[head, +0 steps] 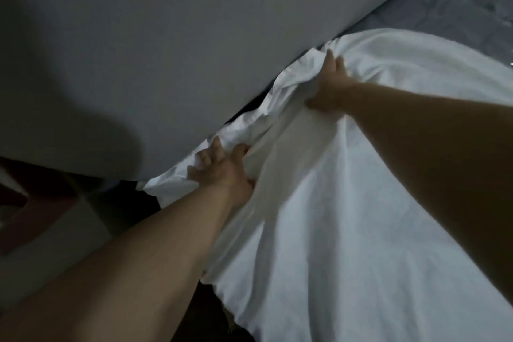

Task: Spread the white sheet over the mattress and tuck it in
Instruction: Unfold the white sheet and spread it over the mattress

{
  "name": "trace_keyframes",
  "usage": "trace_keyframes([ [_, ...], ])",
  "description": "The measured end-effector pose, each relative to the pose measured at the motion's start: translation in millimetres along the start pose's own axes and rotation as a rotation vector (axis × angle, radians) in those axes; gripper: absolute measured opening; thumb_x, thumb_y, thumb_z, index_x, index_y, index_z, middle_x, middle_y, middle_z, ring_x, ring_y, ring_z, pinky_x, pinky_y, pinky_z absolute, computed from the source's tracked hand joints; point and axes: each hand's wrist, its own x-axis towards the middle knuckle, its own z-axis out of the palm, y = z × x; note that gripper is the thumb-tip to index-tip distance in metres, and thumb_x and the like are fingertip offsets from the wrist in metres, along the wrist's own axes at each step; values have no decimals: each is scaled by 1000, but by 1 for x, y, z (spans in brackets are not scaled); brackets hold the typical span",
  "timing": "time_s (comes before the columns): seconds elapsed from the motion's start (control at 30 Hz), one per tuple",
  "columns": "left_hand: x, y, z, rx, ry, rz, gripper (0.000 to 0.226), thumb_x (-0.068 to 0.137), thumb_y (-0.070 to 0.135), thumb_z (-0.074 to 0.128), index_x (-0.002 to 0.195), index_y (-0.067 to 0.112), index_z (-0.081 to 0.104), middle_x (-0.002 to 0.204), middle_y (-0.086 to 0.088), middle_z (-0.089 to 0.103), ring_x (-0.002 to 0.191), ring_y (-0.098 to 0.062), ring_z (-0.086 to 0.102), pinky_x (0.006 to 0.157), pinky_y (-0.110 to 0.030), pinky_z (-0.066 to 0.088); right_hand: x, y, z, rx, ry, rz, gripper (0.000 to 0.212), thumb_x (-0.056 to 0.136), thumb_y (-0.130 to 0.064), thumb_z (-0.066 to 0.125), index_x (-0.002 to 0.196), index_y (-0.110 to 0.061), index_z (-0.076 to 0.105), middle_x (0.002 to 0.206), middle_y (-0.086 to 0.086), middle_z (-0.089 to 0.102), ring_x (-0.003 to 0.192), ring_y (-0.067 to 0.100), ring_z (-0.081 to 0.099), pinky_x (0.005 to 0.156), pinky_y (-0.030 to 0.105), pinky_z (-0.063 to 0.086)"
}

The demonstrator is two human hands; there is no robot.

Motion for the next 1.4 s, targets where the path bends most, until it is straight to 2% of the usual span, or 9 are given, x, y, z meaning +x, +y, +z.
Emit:
trace_keyframes([
  [0.07,1,1,0,-13,5,-45,88,71,52,65,140,43,11,155,-2,-8,140,-37,7,109,-63,16,-20,37,24,-47,-24,90,94,92,-29,58,152,-16,-13,160,5,-14,144,34,23,116,44,24],
  [0.2,0,-3,-8,55,-51,-114,114,74,64,62,149,30,-17,159,-1,-15,145,-35,0,111,-64,9,-89,103,35,16,173,-30,67,97,-29,47,153,-15,11,162,4,4,142,30,29,114,37,24],
  [0.5,-87,58,5,60,104,40,69,95,40,45,152,21,11,159,-8,7,144,-29,17,118,-43,18,-196,202,38,36,410,20,51,84,-4,59,134,-3,49,144,27,37,130,46,37,110,51,33],
  [0.63,-162,103,49,16,-11,144,65,97,44,39,152,20,13,160,-7,5,145,-28,14,117,-40,21,-255,261,42,84,36,330,52,90,-17,50,141,-11,37,144,18,37,128,39,39,106,42,35],
  [0.73,-202,124,83,39,-190,181,68,97,45,41,153,19,11,161,-7,4,147,-26,11,120,-38,17,-306,308,57,-31,-484,368,48,94,-32,50,137,-11,45,141,13,47,128,29,47,104,30,37],
  [0.83,-237,144,104,102,-354,229,70,97,42,43,153,17,9,160,-7,11,145,-24,19,118,-33,21,-361,359,76,-130,-684,414,48,94,-36,49,135,-11,51,140,9,51,127,23,49,103,27,37],
  [0.93,-272,163,122,195,-374,271,64,98,40,42,152,17,15,154,-9,27,138,-26,34,111,-33,32,-422,406,87,-64,-643,505,46,97,-35,45,135,-10,51,140,8,50,128,22,48,103,26,37],
  [1.13,-349,198,175,341,-325,385,51,99,34,42,145,14,33,143,-9,43,128,-26,45,99,-30,39,-560,477,113,218,-281,718,35,97,-28,47,127,-12,57,134,9,55,123,26,50,99,28,38],
  [1.4,-460,242,273,426,-377,556,48,96,36,45,141,18,40,139,-5,48,126,-23,47,101,-30,39,-704,561,166,375,-236,911,45,97,-24,44,139,-10,39,132,16,54,106,28,58,82,31,44],
])
